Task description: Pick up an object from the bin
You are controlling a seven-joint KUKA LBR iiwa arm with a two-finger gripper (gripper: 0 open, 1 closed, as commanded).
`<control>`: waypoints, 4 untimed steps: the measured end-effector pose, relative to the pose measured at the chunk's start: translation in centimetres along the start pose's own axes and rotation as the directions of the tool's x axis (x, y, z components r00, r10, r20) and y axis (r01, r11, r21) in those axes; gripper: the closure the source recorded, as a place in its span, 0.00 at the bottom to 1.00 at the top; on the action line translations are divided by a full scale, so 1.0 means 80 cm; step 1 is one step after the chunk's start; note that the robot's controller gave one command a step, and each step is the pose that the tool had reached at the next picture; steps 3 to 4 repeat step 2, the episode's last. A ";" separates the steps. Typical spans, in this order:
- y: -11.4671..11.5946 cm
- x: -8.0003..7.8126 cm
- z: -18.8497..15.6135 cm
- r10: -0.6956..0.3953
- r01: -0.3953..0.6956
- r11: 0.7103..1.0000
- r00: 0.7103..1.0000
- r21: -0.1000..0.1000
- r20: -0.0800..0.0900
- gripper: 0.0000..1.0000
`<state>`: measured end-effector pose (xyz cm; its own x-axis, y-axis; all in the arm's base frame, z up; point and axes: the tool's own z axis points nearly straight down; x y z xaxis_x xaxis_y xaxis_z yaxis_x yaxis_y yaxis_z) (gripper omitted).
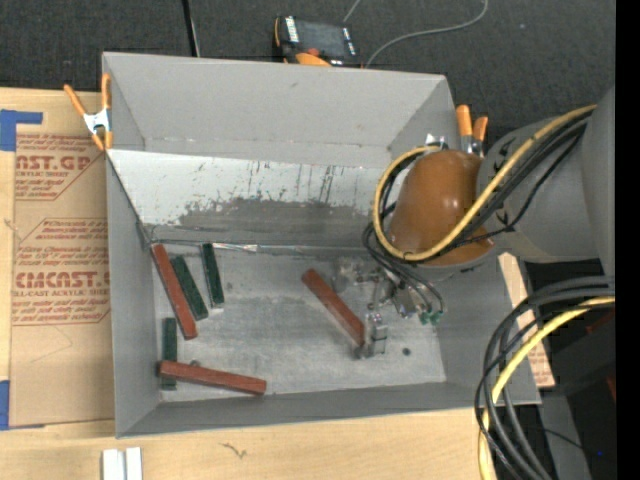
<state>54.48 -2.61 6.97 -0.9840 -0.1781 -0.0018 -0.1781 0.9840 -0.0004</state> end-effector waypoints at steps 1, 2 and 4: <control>0.001 0.000 -0.001 0.001 -0.001 1.000 1.000 -0.002 -0.001 1.00; 0.029 -0.018 -0.190 -0.278 0.278 0.961 0.961 0.002 0.007 1.00; 0.029 -0.018 -0.190 -0.278 0.278 0.961 0.961 0.002 0.007 1.00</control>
Offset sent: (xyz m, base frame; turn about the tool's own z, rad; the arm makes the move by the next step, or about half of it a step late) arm 0.0000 0.0000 0.0000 0.0000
